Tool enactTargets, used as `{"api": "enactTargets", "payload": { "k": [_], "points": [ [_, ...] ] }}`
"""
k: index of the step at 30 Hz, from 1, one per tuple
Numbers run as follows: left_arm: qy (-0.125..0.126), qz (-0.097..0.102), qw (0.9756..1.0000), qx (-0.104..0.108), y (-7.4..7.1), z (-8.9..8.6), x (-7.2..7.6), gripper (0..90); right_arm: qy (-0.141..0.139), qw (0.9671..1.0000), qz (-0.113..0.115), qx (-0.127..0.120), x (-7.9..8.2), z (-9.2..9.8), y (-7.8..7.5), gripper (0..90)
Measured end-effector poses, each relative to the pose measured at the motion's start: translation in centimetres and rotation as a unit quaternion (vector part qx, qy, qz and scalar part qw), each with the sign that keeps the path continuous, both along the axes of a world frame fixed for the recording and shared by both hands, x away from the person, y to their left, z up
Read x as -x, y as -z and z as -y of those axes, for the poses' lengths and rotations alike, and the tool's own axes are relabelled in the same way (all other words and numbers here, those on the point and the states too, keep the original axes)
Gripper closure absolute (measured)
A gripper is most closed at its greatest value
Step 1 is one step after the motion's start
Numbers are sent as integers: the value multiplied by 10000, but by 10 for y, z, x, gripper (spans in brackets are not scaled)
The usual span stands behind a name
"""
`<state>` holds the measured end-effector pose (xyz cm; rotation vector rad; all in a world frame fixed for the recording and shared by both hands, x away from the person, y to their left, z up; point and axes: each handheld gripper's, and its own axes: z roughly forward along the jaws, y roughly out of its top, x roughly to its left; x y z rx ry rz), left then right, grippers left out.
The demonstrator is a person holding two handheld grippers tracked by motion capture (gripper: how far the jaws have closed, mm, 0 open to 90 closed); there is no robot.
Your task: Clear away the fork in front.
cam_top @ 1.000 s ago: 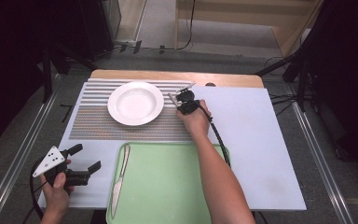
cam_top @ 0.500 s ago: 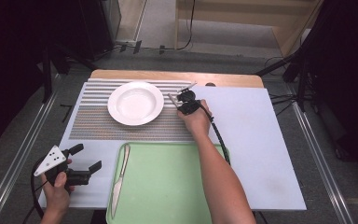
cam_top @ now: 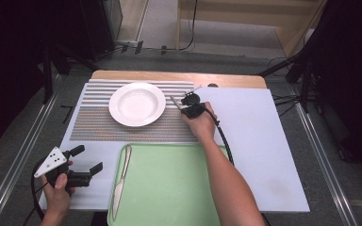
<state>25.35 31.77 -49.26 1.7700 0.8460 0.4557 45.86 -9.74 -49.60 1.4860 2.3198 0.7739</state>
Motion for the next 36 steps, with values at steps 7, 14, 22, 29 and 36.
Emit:
{"api": "enactTargets", "payload": {
  "k": [7,14,22,29,36],
  "points": [
    [-18,-4,10000,-50,0,0,-1,0,-88,9999,93,-65,10,10,-1,842],
    [-12,-21,10000,-47,0,0,-1,0,-161,9996,164,-163,14,12,-5,842],
    [-20,-5,10000,-44,0,1,-1,0,-298,9990,285,-177,23,14,-7,842],
    [-25,-15,10000,-90,0,2,-2,0,-413,9986,36,-315,24,17,-3,840],
    [-38,-18,10000,-66,0,2,-1,0,-638,9979,-94,-32,25,7,0,835]
  ]
}}
